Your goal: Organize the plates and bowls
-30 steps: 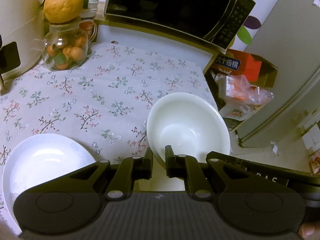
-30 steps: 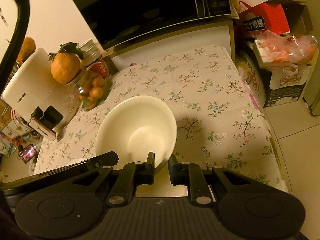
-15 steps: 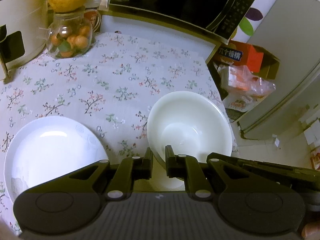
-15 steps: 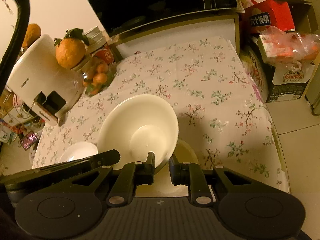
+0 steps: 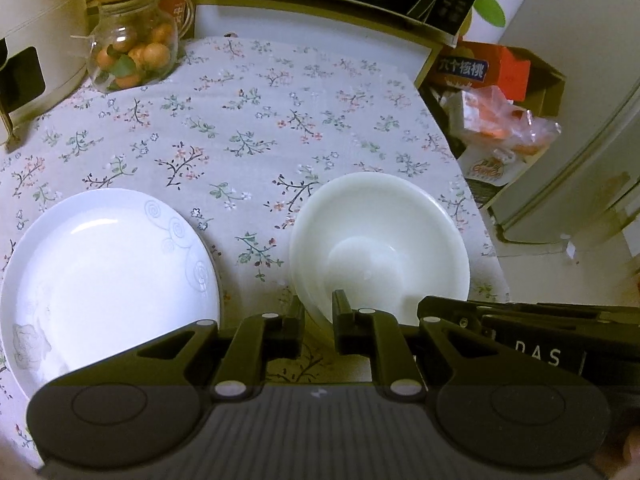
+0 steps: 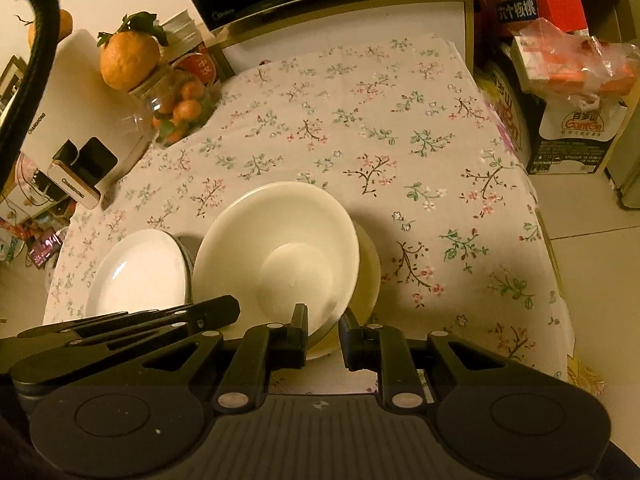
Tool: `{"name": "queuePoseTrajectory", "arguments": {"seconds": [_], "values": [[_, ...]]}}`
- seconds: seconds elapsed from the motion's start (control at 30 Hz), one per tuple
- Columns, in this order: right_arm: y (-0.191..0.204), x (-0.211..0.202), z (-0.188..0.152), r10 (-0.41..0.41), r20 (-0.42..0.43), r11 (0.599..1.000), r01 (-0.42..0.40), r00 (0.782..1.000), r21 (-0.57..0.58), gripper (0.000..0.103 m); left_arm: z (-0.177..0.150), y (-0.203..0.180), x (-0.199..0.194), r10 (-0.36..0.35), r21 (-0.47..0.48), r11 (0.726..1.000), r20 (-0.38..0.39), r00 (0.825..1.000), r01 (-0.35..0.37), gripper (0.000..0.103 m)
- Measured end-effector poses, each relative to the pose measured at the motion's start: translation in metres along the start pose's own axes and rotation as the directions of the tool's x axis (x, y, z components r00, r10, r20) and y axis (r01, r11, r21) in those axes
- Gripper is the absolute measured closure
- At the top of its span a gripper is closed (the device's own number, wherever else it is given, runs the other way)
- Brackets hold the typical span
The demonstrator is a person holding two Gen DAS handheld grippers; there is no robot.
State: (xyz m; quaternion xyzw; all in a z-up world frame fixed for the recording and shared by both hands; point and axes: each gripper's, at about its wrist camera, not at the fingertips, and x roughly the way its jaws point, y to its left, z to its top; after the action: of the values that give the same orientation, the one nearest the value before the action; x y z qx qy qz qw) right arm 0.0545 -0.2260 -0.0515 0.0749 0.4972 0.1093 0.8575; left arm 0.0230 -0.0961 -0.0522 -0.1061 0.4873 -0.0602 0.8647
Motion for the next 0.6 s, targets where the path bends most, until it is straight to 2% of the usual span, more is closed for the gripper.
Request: {"name": "queuePoseTrajectory", "arguments": {"seconds": [0.27, 0.6], "values": [[0.000, 0.004, -0.002, -0.003, -0.027, 1.000, 0.003, 1.000, -0.011, 0.086, -0.004, -0.001, 0.008, 0.020, 0.009, 1.000, -0.029, 0.999, -0.020, 0.088], [-0.002, 0.009, -0.002, -0.015, -0.050, 1.000, 0.014, 0.999, -0.013, 0.084, -0.003, 0.000, 0.016, 0.009, 0.013, 1.000, -0.058, 0.998, -0.008, 0.085]]}}
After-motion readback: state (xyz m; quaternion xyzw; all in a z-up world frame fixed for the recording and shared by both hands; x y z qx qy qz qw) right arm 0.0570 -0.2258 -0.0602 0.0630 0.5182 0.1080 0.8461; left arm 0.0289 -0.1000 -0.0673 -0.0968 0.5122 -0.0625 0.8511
